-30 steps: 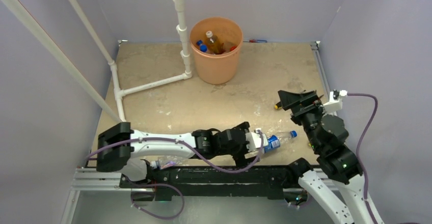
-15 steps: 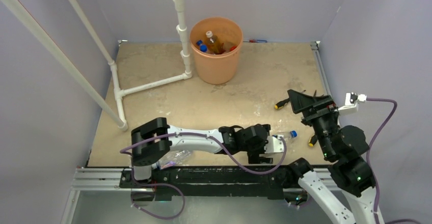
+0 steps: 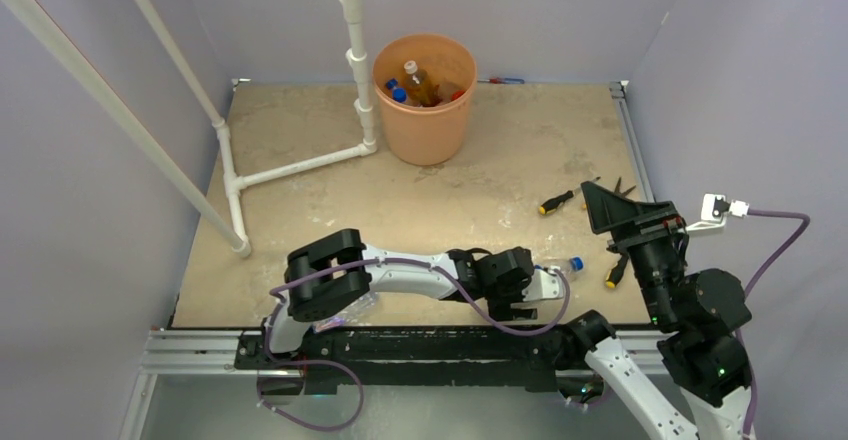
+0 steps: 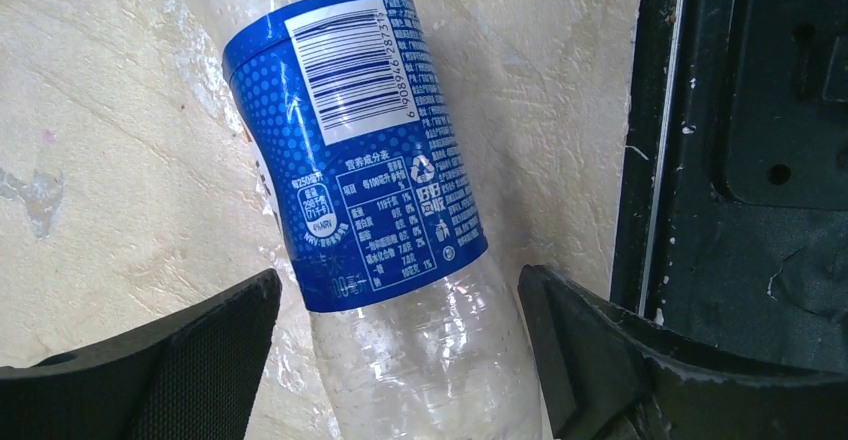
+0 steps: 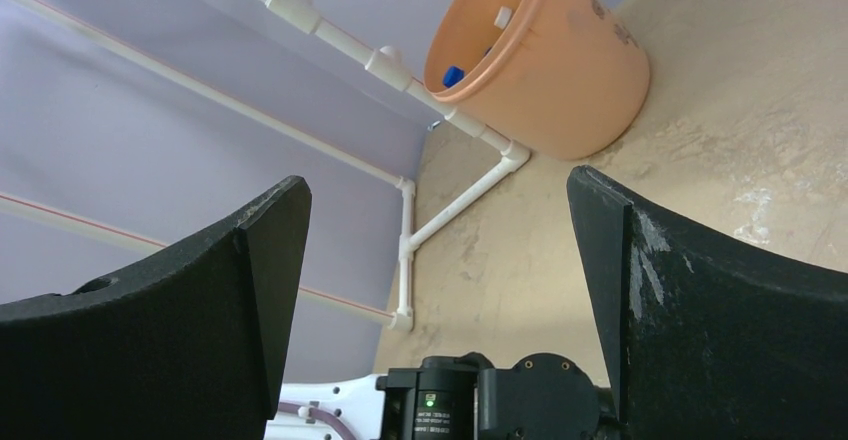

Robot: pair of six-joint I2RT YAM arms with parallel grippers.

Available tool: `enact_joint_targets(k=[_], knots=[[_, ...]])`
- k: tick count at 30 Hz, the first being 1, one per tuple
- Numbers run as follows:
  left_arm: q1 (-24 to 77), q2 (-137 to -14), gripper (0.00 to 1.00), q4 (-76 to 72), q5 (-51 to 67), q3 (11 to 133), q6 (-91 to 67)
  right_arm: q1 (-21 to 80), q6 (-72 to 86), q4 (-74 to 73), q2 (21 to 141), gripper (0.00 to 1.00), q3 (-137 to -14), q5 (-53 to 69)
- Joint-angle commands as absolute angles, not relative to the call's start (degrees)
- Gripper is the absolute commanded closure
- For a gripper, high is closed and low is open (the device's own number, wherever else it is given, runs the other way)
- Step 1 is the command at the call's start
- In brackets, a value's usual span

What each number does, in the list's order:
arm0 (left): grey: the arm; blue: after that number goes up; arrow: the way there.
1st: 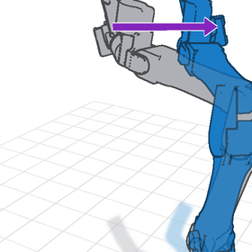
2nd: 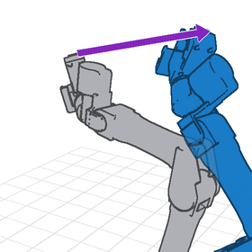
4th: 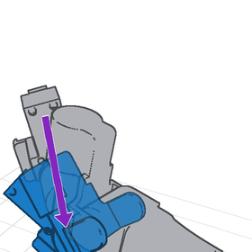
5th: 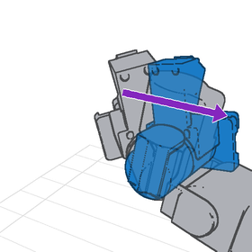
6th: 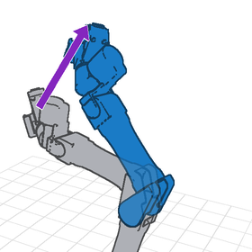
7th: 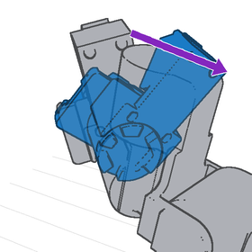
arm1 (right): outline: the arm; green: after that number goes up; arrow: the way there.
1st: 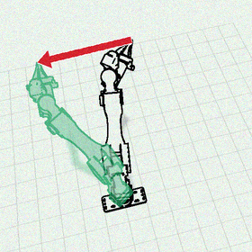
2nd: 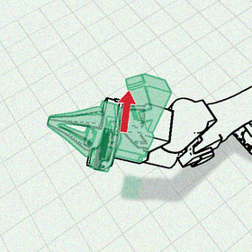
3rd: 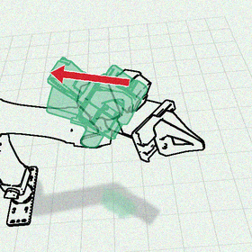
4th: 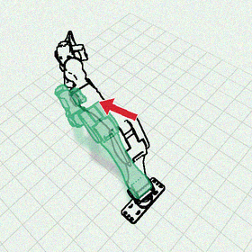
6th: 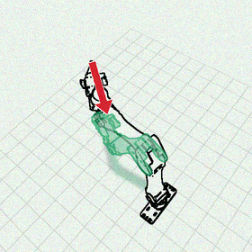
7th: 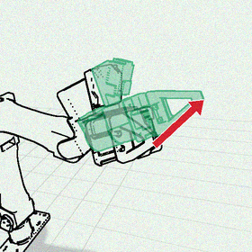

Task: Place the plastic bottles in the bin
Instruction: Pick up the plastic bottle from the corner of the board.

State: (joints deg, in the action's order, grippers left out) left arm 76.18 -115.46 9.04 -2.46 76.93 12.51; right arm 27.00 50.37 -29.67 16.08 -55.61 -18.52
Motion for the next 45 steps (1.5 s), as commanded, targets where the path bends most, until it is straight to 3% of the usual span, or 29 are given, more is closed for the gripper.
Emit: enact_joint_targets(k=[1,11,16,19,25,32,39,45], knots=[[75.5,-115.9,0.14,8.2,-2.6,78.2,10.3,27.2,49.1,-29.0,16.5,0.01,-55.8,-18.7],[74.7,-116.2,0.32,7.9,-2.6,77.2,8.5,27.1,49.2,-28.6,16.3,0.01,-55.0,-18.2],[74.7,-115.6,0.51,8.5,-2.6,77.6,8.2,27.2,49.4,-28.2,16.3,0.01,-54.7,-17.8],[74.7,-111.5,0.61,6.6,-4.0,75.2,7.6,27.2,49.1,-27.5,16.4,0.01,-55.0,-17.6],[74.7,-98.7,0.71,1.6,-10.8,67.1,5.8,27.2,47.9,-25.4,17.7,0.01,-56.5,-16.9],[74.6,-75.4,0.73,-5.4,-22.3,53.4,1.6,27.1,44.1,-18.4,20.2,0.01,-56.2,-14.3],[74.6,-46.5,0.70,-16.4,-22.8,34.9,-3.7,27.2,40.3,0.8,24.4,0.08,-50.4,1.5],[74.7,-36.5,0.70,-15.8,-22.3,30.5,-4.6,27.2,42.4,14.7,34.1,0.14,-49.7,13.0]])
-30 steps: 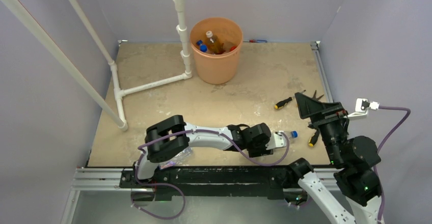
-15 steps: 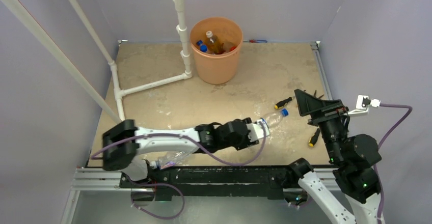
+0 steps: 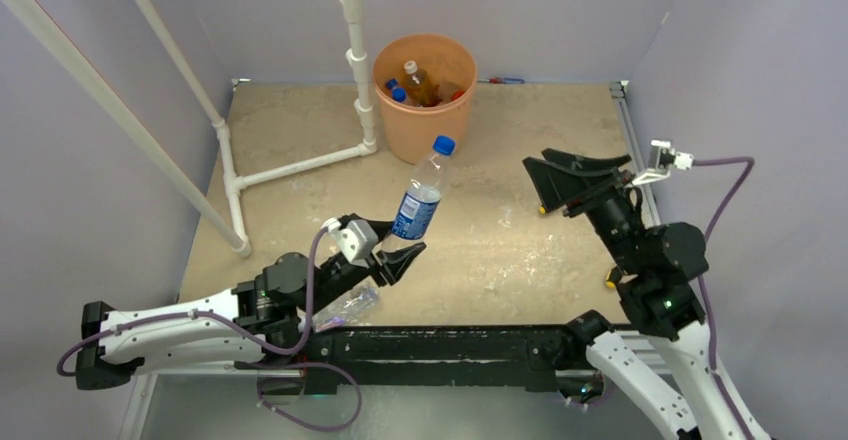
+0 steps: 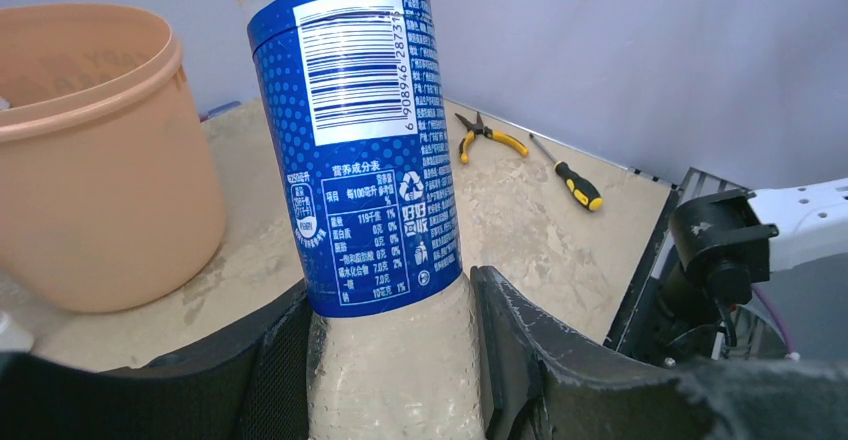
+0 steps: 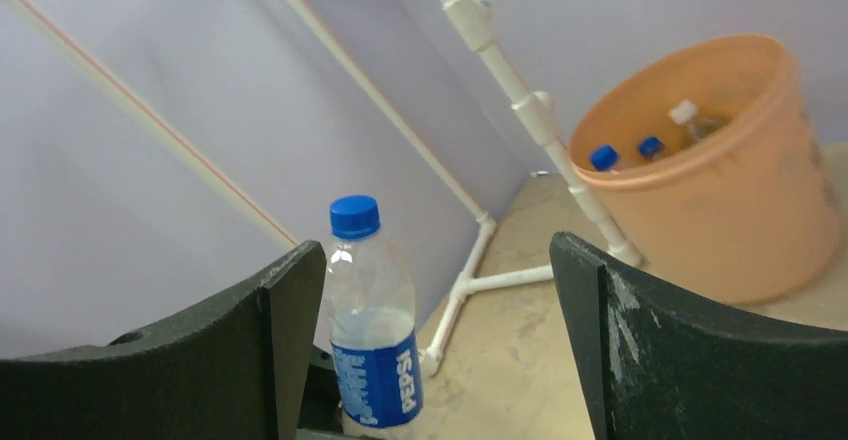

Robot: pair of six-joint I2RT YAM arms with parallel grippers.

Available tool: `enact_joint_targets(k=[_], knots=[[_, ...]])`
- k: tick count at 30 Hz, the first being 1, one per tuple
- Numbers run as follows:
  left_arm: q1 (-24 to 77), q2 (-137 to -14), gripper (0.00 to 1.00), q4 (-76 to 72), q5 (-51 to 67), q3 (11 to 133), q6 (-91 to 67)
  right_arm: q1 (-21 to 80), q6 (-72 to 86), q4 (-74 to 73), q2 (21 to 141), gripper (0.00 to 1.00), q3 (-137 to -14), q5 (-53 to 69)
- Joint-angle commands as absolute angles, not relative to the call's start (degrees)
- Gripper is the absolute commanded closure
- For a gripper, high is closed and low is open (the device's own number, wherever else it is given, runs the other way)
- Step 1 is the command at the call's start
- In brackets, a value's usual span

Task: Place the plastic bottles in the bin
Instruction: Pick up the plastic bottle from the corner of the board.

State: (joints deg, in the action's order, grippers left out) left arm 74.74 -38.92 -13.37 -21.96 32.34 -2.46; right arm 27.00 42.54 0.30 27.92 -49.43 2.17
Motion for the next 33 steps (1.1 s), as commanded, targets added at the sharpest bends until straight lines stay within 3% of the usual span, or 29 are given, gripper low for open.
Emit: enact_joint_targets(k=[1,10,18,33], knots=[[74.7,-36.0,0.71,-15.5,-22.3,30.6,-4.6,27.2,42.9,16.9,36.0,0.15,-50.1,15.4],[74.7,-35.7,0.72,-15.6,-22.8,31.4,-3.7,32.7,41.7,23.4,50.3,0.21,-56.9,26.9],[74.7,-35.4,0.72,-15.5,-22.2,31.4,-4.2,39.0,38.0,20.2,55.2,0.21,-59.7,22.3],[74.7,-35.6,0.72,-15.0,-21.5,31.5,-4.6,39.1,42.7,25.6,58.7,0.42,-59.4,23.8]])
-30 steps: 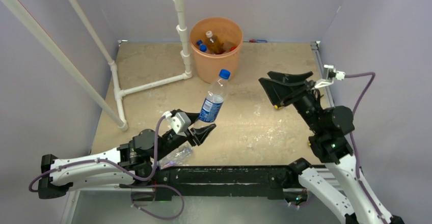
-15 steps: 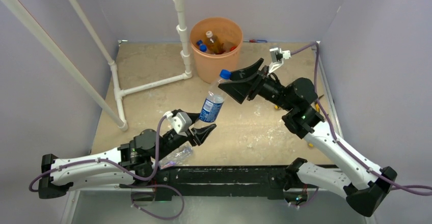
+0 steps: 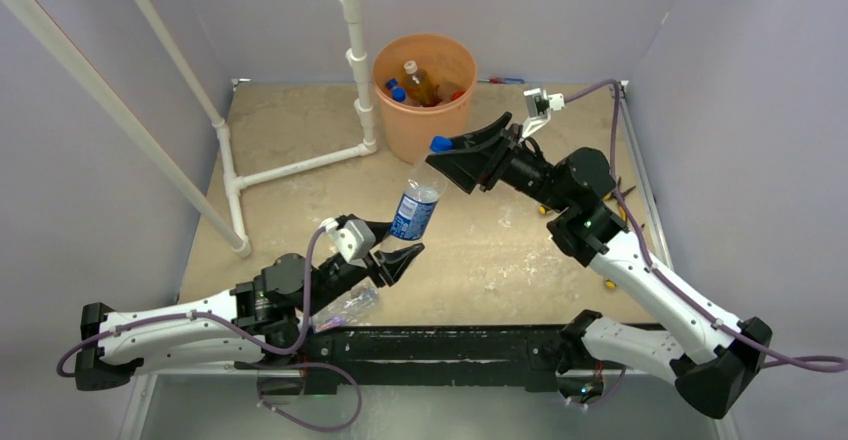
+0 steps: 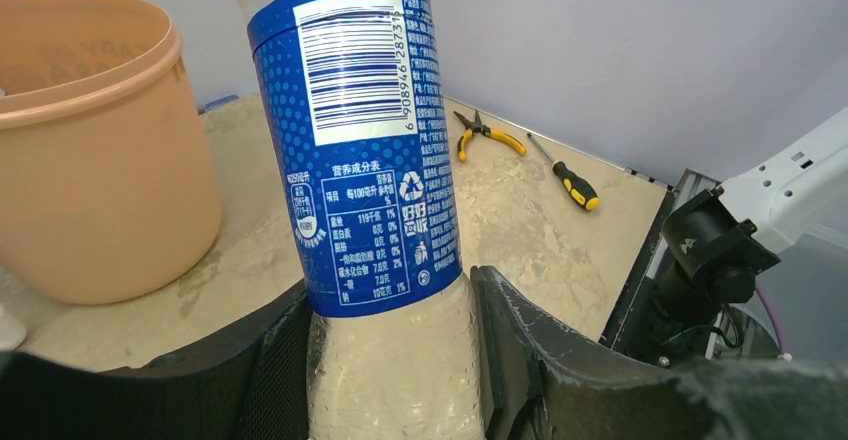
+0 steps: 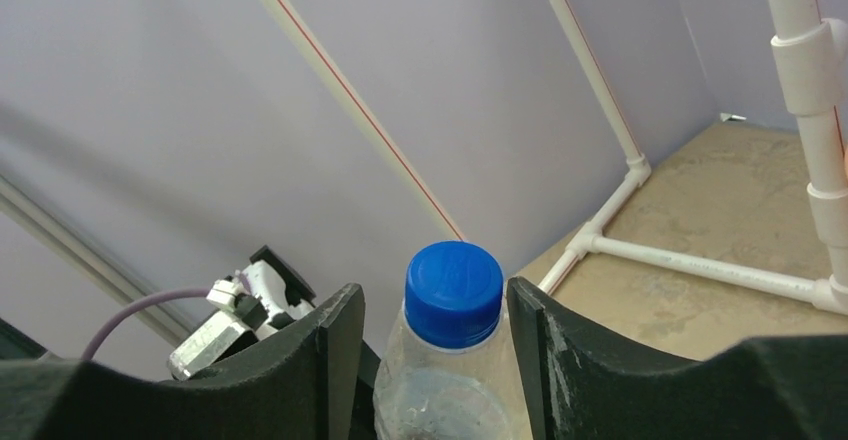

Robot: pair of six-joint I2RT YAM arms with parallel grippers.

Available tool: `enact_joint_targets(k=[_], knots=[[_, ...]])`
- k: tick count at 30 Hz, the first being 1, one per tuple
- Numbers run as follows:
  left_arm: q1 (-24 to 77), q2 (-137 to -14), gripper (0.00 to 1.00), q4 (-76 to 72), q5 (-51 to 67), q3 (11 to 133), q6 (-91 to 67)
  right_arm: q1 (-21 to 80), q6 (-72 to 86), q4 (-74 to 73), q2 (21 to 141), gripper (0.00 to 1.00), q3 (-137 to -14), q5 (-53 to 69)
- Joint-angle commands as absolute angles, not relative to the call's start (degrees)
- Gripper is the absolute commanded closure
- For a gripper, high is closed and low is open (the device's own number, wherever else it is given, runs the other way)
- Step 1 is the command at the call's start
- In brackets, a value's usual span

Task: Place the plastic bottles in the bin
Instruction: Pick up the plastic bottle from the corner of the board.

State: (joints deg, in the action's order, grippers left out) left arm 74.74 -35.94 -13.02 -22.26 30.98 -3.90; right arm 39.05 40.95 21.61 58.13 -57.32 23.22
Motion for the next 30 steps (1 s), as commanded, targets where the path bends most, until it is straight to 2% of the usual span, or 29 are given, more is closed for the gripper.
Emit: enact_joint_targets(k=[1,4,8,11,13,16,19,20,21,25,30], knots=[[74.7,-35.6,0.72,-15.1,-21.4,31.5,-4.6,39.1,43.0,25.8,58.9,0.44,-59.4,23.8],[74.7,-35.7,0.73,-15.3,-21.6,31.4,-4.7,39.1,44.6,26.8,59.7,0.51,-59.4,24.3],[74.7,-35.7,0.73,-15.4,-21.6,31.4,-4.8,39.1,46.0,29.3,59.8,0.69,-58.6,25.4],[74.7,-35.8,0.68,-14.4,-22.1,31.9,-5.1,39.1,45.9,29.9,59.6,1.00,-58.5,25.8],[74.7,-35.9,0.57,-13.4,-23.1,32.4,-5.8,39.1,45.3,29.8,59.1,1.00,-58.4,25.7],[74.7,-35.7,0.34,-12.3,-25.7,33.2,-7.5,39.1,43.8,29.7,57.8,1.00,-58.3,25.5],[74.7,-35.0,0.21,-11.3,-27.2,33.5,-8.7,39.0,41.5,28.6,56.3,1.00,-58.8,24.6],[74.7,-34.7,0.10,-11.1,-27.5,33.4,-9.0,39.0,41.0,28.0,56.0,1.00,-59.0,24.6],[74.7,-34.5,0.06,-11.3,-27.5,33.3,-9.2,39.1,40.5,27.7,55.8,1.00,-59.2,24.6],[74.7,-34.5,0.01,-13.0,-28.6,33.8,-8.6,39.1,38.6,26.5,55.3,1.00,-59.3,25.1],[74.7,-38.3,0.01,-12.1,-27.1,39.2,-5.2,39.3,31.2,19.5,55.3,1.00,-62.0,25.2]])
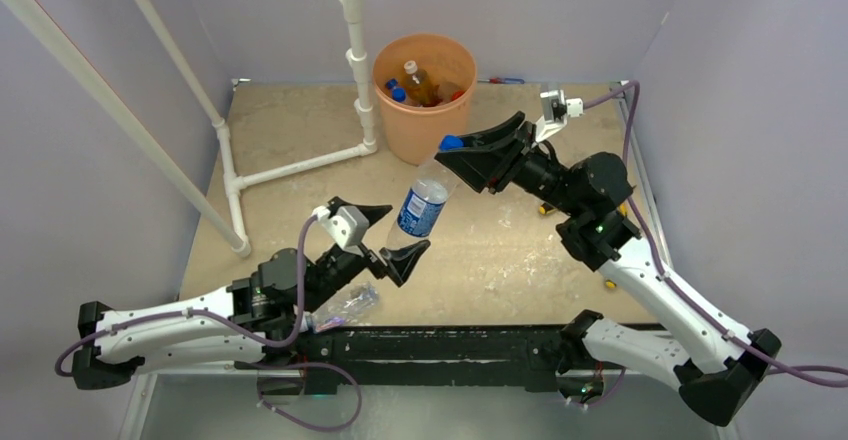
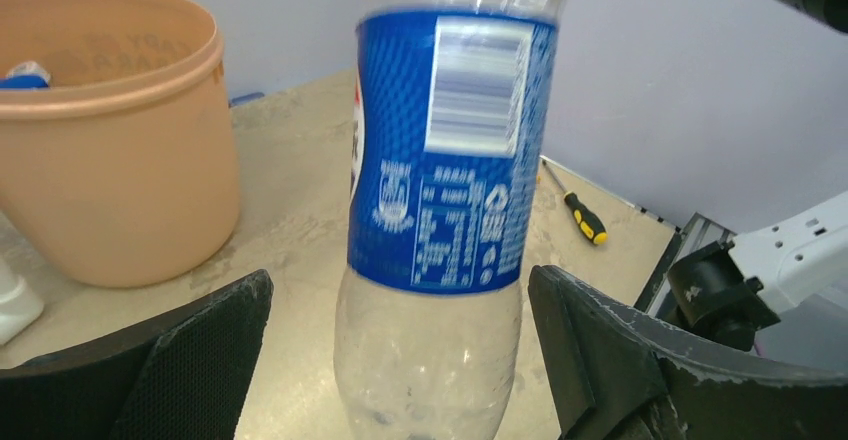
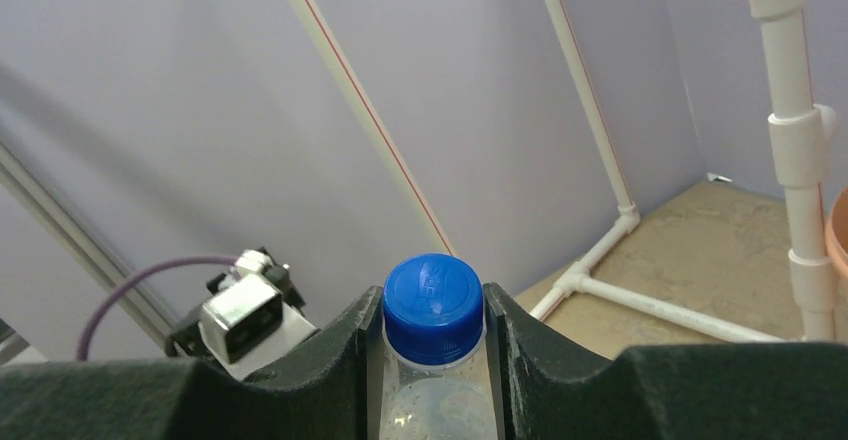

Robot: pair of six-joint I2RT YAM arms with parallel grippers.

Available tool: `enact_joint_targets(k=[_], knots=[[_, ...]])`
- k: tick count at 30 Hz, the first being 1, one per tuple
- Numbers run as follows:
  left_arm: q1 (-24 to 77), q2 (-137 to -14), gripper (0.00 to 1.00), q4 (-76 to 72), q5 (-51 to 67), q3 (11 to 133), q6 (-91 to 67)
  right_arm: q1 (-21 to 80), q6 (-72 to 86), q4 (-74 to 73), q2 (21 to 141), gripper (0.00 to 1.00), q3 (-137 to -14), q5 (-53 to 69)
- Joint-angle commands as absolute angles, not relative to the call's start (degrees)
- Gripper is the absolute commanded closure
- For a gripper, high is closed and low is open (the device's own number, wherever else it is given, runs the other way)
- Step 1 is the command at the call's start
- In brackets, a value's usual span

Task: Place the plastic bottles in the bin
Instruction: Pick up the plastic bottle from the corner of the board.

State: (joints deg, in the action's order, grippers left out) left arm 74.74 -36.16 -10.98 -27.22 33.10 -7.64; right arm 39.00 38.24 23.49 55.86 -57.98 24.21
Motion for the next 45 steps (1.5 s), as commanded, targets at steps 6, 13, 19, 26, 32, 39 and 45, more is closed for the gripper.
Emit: enact_joint_targets(k=[6,13,19,26,32,39,45], knots=[[74.7,-45.0,0.01,-14.0,-23.4,42.7,-2.2,39.4,26.3,14.3,55.3,1.00,-64.0,25.5],[74.7,-54.9,0.01,-14.7,-24.4,47.2,-0.3,39.8,29.6,16.7,56.0,1.00,-63.0,31.7],[74.7,-55.7,0.34,-18.1,-22.8,46.1,2.3,39.8,29.3,15.5,54.7,1.00,-63.1,32.2],[74.7,-55.8,0.66,-18.8,-20.3,45.0,2.1,39.8,31.4,17.2,53.4,0.55,-62.6,30.7],[74.7,-55.6,0.71,-18.5,-20.3,44.4,2.1,39.8,34.9,20.4,53.2,0.31,-62.5,28.0],[74.7,-55.0,0.76,-18.1,-20.3,44.3,2.0,39.9,35.5,20.5,54.5,0.42,-63.5,27.2],[74.7,-54.3,0.78,-17.9,-20.3,44.1,2.1,39.8,34.0,17.5,55.2,0.37,-64.3,28.1]])
